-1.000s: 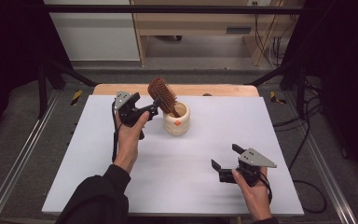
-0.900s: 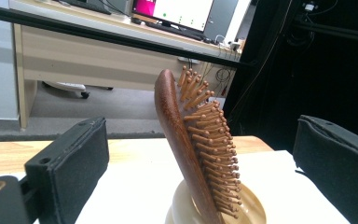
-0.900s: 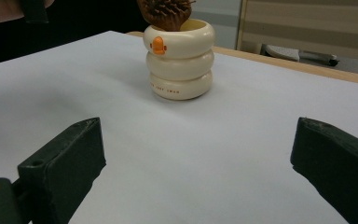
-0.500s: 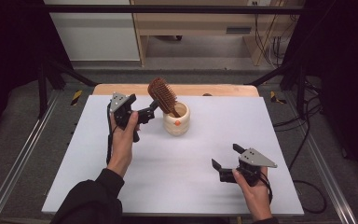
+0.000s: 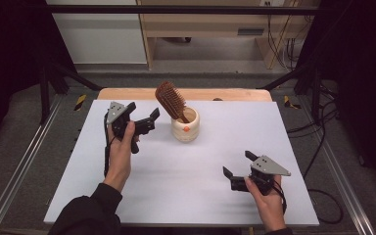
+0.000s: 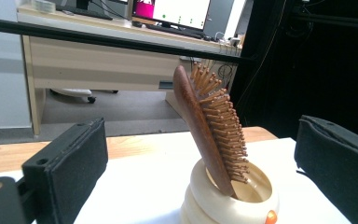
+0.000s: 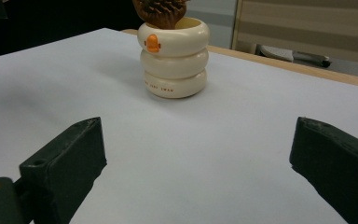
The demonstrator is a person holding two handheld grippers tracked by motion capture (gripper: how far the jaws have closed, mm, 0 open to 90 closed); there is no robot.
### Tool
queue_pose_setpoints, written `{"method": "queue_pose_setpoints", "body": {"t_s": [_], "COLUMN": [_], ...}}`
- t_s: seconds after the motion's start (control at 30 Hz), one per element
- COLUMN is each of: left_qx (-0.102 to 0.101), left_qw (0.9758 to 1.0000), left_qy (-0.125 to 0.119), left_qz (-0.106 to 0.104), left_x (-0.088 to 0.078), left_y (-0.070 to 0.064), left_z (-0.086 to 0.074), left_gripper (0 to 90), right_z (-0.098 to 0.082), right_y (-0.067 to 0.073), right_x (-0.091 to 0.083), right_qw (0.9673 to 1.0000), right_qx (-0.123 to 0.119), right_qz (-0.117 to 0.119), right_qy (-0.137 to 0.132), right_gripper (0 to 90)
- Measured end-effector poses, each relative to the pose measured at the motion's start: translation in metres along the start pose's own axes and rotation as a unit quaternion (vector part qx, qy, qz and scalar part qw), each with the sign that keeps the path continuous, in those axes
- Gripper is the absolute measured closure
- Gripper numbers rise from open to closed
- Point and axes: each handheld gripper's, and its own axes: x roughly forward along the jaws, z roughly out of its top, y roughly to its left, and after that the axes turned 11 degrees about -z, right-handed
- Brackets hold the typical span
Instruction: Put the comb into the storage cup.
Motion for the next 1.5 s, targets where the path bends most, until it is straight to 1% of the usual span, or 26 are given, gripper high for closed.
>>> {"method": "queue_pose_setpoints", "body": {"t_s": [0.13, 0.3, 0.43, 0.57, 0.73, 0.9, 1.0, 1.13, 1.27, 1.37, 1.43, 1.5], "left_qx": [-0.002, 0.011, 0.009, 0.025, 0.033, 0.036, 0.038, 0.041, 0.041, 0.040, 0.043, 0.043], "left_qw": [1.0000, 0.9999, 0.9998, 0.9996, 0.9994, 0.9992, 0.9991, 0.9989, 0.9987, 0.9986, 0.9986, 0.9985], "left_qy": [-0.008, -0.009, -0.015, -0.011, -0.012, -0.016, -0.017, -0.019, -0.029, -0.029, -0.026, -0.029], "left_qz": [0.001, 0.000, -0.001, 0.002, 0.004, 0.007, 0.009, 0.011, 0.015, 0.015, 0.015, 0.017], "left_x": [-0.007, -0.016, -0.026, -0.035, -0.045, -0.056, -0.065, -0.076, -0.089, -0.096, -0.101, -0.107], "left_y": [0.000, -0.001, -0.002, 0.000, 0.005, 0.008, 0.010, 0.014, 0.017, 0.018, 0.020, 0.020], "left_z": [0.005, 0.009, 0.009, 0.009, 0.011, 0.013, 0.012, 0.013, 0.015, 0.015, 0.016, 0.017], "left_gripper": [2.8, 2.7, 2.7, 2.3, 2.4, 2.3, 2.3, 2.3, 2.4, 2.3, 2.3, 2.3], "right_z": [0.001, -0.001, -0.002, -0.003, -0.003, -0.005, -0.005, -0.004, -0.001, 0.002, 0.003, 0.003], "right_y": [0.001, 0.002, 0.002, 0.001, -0.003, -0.006, -0.008, -0.010, -0.013, -0.016, -0.018, -0.020], "right_x": [0.000, 0.000, 0.001, 0.000, -0.001, -0.001, -0.001, -0.002, -0.005, -0.009, -0.011, -0.015], "right_qw": [0.9999, 0.9998, 0.9994, 0.9991, 0.9992, 0.9993, 0.9992, 0.9988, 0.9987, 0.9987, 0.9985, 0.9984], "right_qx": [-0.010, -0.020, -0.025, -0.022, -0.008, 0.004, 0.006, 0.016, 0.016, 0.012, 0.013, 0.014], "right_qz": [0.001, -0.001, -0.005, -0.011, -0.012, -0.017, -0.017, -0.022, -0.027, -0.031, -0.034, -0.037], "right_qy": [-0.003, -0.010, -0.024, -0.034, -0.038, -0.034, -0.036, -0.040, -0.041, -0.039, -0.041, -0.041], "right_gripper": [3.9, 3.8, 4.4, 3.9, 3.7, 3.7, 3.5, 3.3, 3.3, 3.1, 3.1, 3.1]}}
